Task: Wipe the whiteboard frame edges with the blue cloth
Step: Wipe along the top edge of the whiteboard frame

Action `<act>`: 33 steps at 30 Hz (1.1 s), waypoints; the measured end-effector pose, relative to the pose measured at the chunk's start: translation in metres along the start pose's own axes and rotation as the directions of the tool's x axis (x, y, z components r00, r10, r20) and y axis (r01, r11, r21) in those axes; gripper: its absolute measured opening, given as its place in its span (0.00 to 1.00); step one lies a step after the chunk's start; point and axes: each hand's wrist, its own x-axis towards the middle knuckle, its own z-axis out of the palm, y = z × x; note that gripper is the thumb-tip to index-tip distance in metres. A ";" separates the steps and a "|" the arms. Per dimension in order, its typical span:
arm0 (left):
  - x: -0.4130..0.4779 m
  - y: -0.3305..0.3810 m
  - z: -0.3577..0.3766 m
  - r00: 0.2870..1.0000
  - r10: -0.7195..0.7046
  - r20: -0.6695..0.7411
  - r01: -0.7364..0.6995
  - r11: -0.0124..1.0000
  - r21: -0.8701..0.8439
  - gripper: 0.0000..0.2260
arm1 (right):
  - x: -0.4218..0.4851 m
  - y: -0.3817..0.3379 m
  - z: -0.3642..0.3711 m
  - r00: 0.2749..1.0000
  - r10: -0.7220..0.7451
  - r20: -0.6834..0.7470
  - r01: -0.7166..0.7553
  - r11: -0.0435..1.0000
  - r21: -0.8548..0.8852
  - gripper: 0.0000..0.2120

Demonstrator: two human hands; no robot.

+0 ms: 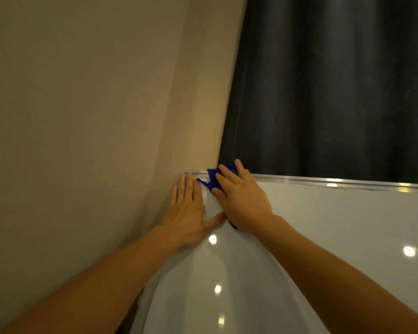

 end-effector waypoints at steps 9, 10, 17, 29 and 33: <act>0.005 0.008 0.004 0.994 0.104 -0.033 -0.105 0.994 -0.038 0.49 | -0.039 0.059 -0.037 0.923 0.366 -0.116 -0.375 0.925 -0.059 0.20; 0.008 0.016 0.006 0.993 0.104 -0.050 -0.107 0.993 -0.054 0.47 | -0.038 0.051 -0.033 0.936 0.339 -0.101 -0.348 0.932 -0.098 0.20; 0.018 0.091 0.017 0.930 0.356 -0.093 -0.357 0.934 0.001 0.39 | -0.038 0.108 -0.071 0.912 0.411 0.009 -0.403 0.897 -0.181 0.20; 0.019 0.268 0.030 0.950 0.291 -0.110 -0.293 0.956 0.002 0.36 | -0.139 0.238 -0.143 0.854 0.402 -0.331 -0.445 0.893 -0.065 0.16; 0.017 0.320 0.039 0.965 0.211 -0.157 -0.211 0.977 0.015 0.34 | -0.176 0.249 -0.138 0.981 0.136 -0.137 -0.169 0.950 -0.262 0.31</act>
